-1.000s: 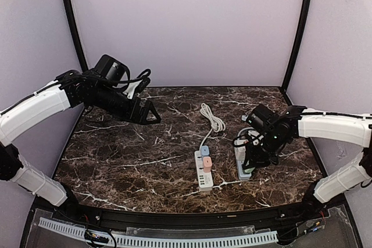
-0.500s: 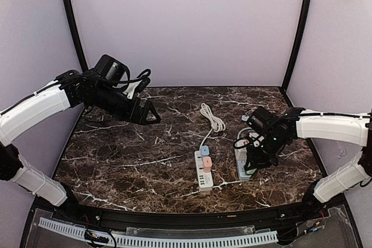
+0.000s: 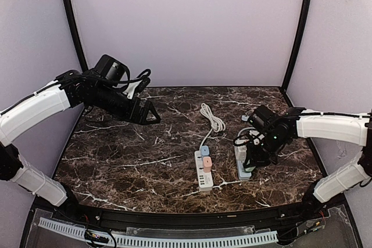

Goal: Insert the plug

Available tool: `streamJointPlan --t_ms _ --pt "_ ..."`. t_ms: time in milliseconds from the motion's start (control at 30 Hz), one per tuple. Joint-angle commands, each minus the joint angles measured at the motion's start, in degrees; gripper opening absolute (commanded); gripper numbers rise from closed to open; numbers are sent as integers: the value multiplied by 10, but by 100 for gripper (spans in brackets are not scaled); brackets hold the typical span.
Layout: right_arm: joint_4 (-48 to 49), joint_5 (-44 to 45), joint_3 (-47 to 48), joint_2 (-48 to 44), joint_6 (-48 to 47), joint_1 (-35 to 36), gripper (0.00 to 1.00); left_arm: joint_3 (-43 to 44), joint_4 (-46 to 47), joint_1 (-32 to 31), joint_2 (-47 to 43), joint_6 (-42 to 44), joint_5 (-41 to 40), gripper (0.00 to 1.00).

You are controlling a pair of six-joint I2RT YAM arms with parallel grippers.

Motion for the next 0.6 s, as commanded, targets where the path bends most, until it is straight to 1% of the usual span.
streamJointPlan --t_ms 0,567 --pt "15 2 -8 7 -8 -6 0 2 -22 2 -10 7 -4 99" --pt "15 -6 -29 9 1 -7 0 0 -21 2 -12 7 -3 99"
